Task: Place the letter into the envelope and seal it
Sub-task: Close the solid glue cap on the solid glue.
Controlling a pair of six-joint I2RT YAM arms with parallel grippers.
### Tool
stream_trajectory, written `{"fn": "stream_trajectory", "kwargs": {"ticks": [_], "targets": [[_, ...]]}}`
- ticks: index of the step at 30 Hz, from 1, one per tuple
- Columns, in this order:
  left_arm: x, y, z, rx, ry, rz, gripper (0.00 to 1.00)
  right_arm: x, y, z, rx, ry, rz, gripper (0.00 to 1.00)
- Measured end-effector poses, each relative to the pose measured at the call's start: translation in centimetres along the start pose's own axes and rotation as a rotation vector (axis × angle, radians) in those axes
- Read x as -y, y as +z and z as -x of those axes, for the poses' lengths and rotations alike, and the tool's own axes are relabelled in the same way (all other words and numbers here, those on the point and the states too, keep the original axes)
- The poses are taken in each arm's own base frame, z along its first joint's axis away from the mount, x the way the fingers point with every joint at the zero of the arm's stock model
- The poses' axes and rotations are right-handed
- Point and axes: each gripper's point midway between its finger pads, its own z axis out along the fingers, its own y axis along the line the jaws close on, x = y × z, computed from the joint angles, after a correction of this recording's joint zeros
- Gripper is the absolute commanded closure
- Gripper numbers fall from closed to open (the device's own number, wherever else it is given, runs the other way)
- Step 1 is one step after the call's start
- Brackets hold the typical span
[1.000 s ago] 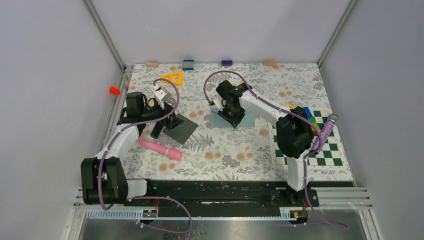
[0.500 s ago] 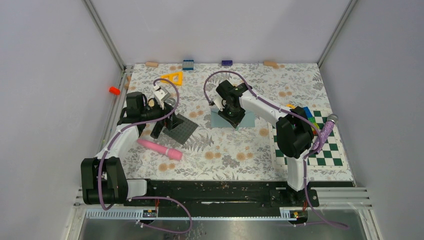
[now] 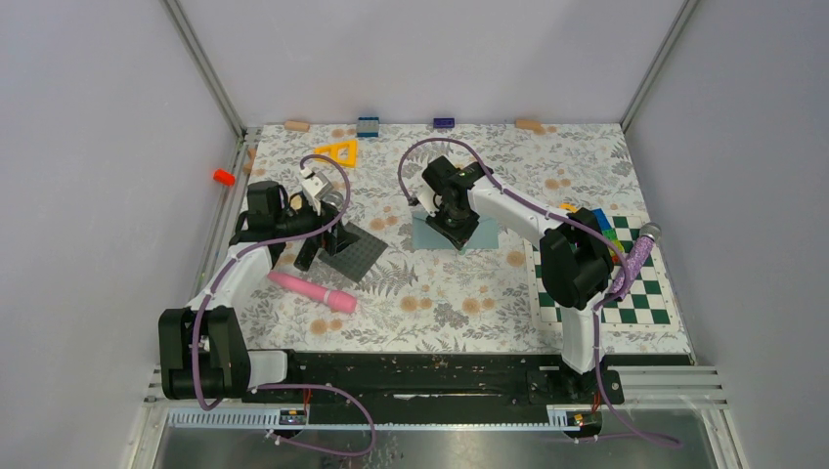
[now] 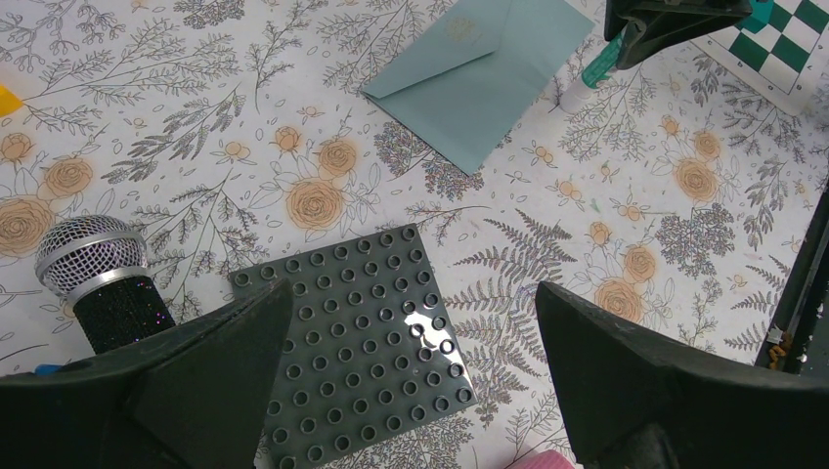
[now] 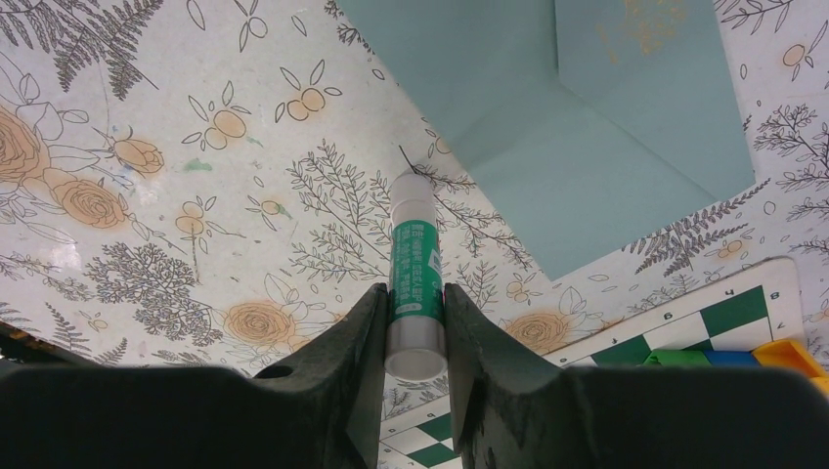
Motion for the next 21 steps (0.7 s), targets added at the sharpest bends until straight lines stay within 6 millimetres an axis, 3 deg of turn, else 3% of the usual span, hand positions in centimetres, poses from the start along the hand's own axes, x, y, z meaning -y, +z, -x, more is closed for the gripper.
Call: {"fn": "stream_trajectory", "kwargs": {"ticks": [21], "targets": [[-0.1, -0.1, 0.0, 0.001, -0.002, 0.002, 0.01, -0.2, 1.0, -0.5, 0.034, 0.000, -0.011, 1.00]]}}
